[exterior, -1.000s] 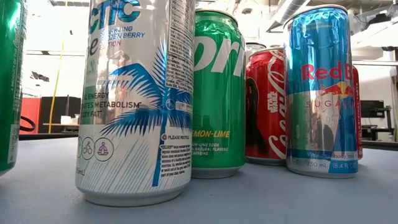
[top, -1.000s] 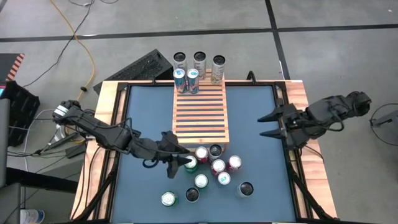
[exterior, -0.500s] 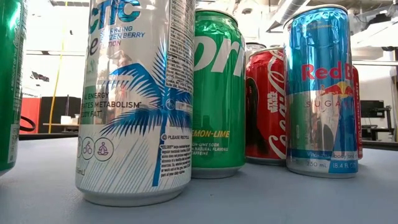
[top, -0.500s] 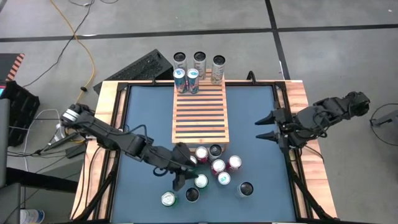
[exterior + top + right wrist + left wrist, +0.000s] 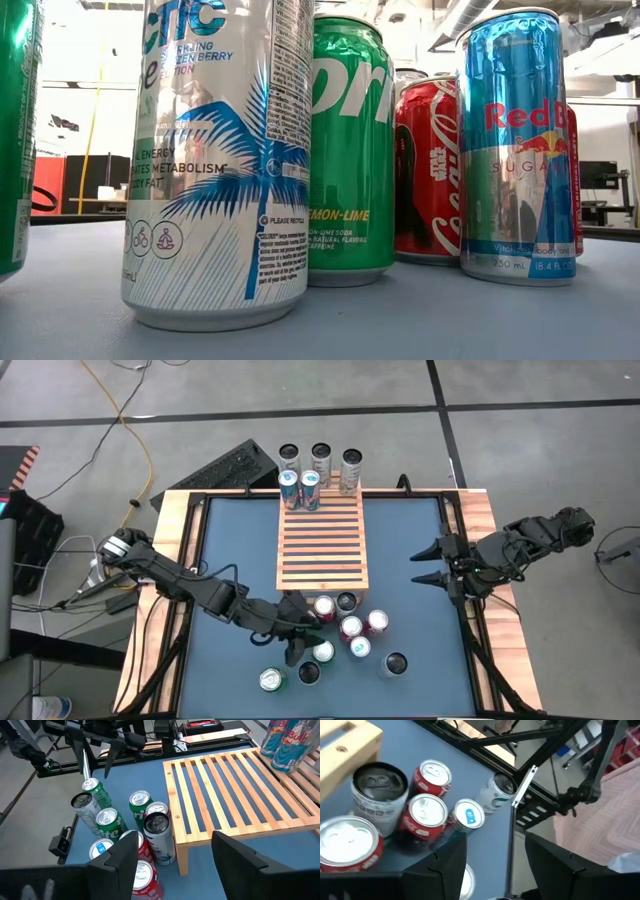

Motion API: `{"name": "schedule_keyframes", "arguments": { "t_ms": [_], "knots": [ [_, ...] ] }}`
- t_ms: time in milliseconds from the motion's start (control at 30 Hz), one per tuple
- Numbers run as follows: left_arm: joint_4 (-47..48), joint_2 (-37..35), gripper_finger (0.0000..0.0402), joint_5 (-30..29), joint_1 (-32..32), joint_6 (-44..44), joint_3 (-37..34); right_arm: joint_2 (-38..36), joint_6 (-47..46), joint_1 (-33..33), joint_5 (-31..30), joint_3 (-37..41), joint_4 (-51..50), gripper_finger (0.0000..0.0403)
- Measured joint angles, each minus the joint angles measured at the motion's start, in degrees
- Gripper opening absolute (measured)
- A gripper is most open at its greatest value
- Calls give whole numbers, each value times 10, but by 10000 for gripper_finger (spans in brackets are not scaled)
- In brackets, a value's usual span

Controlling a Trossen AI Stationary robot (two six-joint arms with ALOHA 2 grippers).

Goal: Place canned beverage on shelf
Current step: Put the blue soda can on the shelf aligned with the other blue soda can

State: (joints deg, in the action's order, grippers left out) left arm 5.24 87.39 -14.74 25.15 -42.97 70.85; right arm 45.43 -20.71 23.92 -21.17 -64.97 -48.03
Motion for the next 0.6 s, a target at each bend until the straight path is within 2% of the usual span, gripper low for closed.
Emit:
{"name": "schedule_keyframes", "arguments": {
  "t_ms": [133,467,600],
  "knots": [
    [1,0,195,10,1,52,0,0,0,0,0,0,-8,232],
    [-15,0,269,20,-4,123,2,46,-27,0,3,0,-82,232],
    [-4,10,284,7,-13,179,34,61,-27,0,3,0,-83,232]
  ]
}}
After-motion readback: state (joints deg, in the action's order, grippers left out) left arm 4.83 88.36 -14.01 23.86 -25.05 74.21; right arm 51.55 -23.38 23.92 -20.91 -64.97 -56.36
